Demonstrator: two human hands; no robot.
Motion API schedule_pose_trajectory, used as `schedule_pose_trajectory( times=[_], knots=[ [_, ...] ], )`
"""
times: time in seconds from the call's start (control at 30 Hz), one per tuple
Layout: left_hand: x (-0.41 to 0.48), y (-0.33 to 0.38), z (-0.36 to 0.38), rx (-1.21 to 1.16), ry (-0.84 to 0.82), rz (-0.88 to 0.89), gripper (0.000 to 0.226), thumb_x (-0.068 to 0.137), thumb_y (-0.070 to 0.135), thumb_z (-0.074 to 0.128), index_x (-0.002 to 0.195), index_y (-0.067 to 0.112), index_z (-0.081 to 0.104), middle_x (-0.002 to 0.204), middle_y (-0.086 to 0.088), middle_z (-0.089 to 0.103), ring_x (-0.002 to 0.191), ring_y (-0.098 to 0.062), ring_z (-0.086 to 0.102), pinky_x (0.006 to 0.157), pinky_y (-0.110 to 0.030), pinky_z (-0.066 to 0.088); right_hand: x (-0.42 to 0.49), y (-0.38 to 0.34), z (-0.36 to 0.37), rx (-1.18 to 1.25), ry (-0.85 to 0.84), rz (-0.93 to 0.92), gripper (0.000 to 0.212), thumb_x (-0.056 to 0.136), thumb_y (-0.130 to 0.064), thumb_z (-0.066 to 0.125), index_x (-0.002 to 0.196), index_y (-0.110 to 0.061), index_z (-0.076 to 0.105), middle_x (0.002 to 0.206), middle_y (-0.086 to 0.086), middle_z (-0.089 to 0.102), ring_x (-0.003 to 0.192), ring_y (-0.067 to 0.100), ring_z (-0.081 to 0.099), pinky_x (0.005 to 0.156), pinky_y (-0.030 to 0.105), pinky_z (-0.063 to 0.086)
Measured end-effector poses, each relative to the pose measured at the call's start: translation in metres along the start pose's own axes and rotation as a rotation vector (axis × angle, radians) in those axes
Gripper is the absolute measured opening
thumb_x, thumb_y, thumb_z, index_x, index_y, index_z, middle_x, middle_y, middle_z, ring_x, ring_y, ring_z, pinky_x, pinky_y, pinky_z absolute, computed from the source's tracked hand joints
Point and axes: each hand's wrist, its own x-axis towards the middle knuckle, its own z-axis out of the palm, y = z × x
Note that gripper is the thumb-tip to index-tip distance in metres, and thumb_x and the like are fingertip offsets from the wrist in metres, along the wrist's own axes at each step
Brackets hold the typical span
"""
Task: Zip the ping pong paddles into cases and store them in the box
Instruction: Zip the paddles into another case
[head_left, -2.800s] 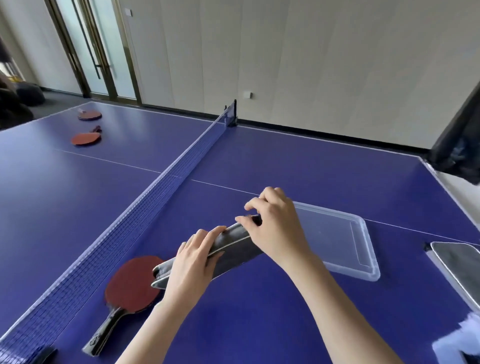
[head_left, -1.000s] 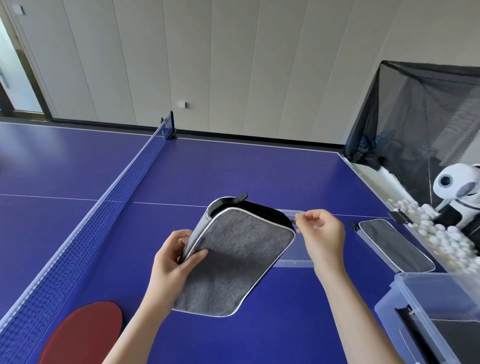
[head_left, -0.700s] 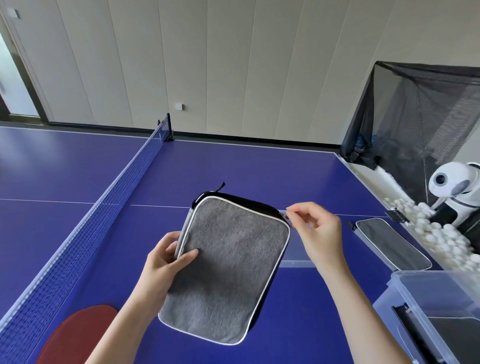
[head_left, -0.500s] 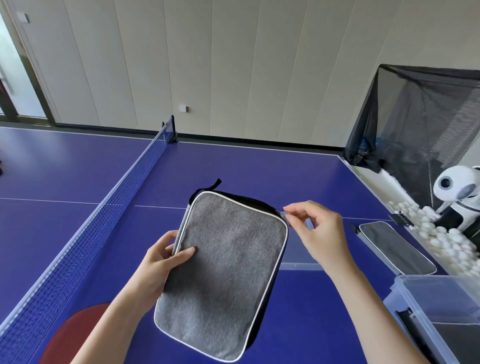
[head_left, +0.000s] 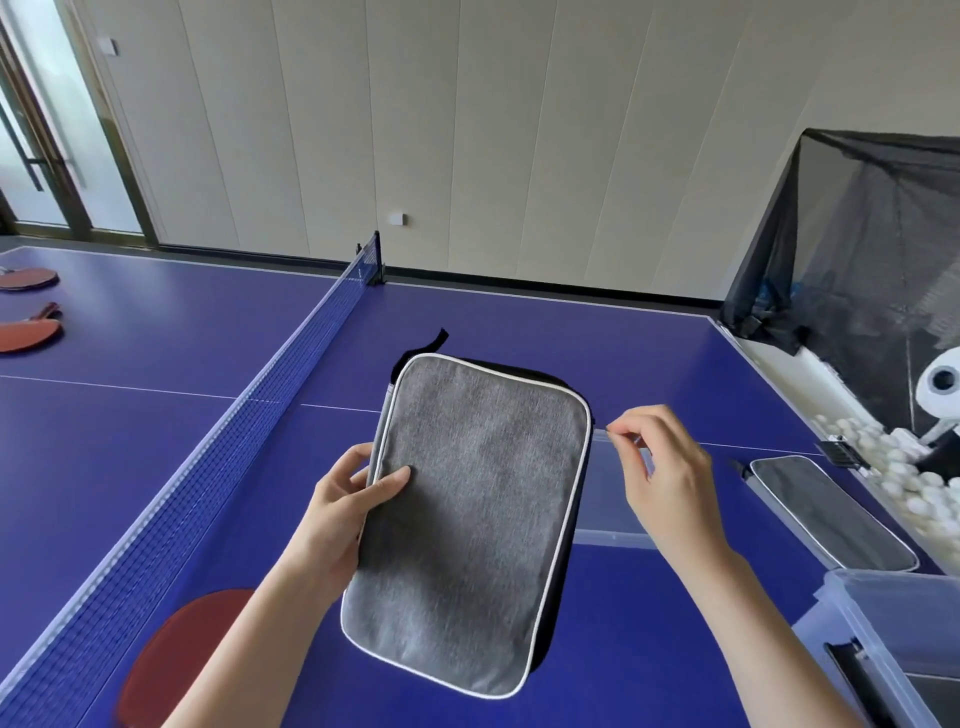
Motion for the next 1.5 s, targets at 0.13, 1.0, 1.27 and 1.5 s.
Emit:
schedule_pose_trajectory(
  times=[0.13, 1.0, 1.27, 1.5],
  knots=[
    [-0.001, -0.003, 0.009, -0.036, 0.069, 0.037, 0.037, 0.074, 0.012, 0.075, 0.108, 0.011, 0.059, 0.097, -0.013, 0.07, 0.079, -0.025, 0.068, 0.064, -0.036, 0.059, -0.026, -0.001, 0.007, 0.03, -0.033, 0.018, 0.008, 0.093, -0.009, 0.052, 0.087, -0.01, 0.058, 0.086, 0.0, 0.058, 0.078, 0.013, 0.054, 0.072, 0.019, 0.045],
    [0.03, -0.031, 0.053, -0.33, 0.619, 0.092, 0.033, 0.086, 0.02, 0.071, 0.11, 0.017, 0.048, 0.095, 0.0, 0.061, 0.09, -0.017, 0.061, 0.095, -0.044, 0.051, -0.128, -0.048, 0.022, 0.094, 0.043, 0.34, 0.021, 0.091, -0.021, 0.052, 0.087, -0.005, 0.064, 0.082, -0.003, 0.06, 0.072, 0.014, 0.059, 0.064, 0.022, 0.048],
    [0.036, -0.042, 0.076, -0.433, 0.863, 0.009, 0.041, 0.084, 0.029, 0.073, 0.113, 0.024, 0.045, 0.097, 0.008, 0.055, 0.09, -0.012, 0.058, 0.095, -0.04, 0.05, -0.134, -0.07, 0.041, 0.16, 0.086, 0.463, 0.019, 0.088, -0.022, 0.054, 0.084, -0.008, 0.065, 0.078, -0.004, 0.06, 0.068, 0.008, 0.056, 0.062, 0.015, 0.046],
    [0.038, -0.047, 0.09, -0.47, 0.957, -0.026, 0.038, 0.084, 0.03, 0.071, 0.109, 0.024, 0.043, 0.097, 0.005, 0.052, 0.089, -0.015, 0.055, 0.095, -0.041, 0.051, -0.139, -0.089, 0.052, 0.143, 0.1, 0.522, 0.019, 0.087, -0.024, 0.052, 0.083, -0.011, 0.066, 0.076, -0.005, 0.059, 0.065, 0.005, 0.053, 0.059, 0.008, 0.042]
  ],
)
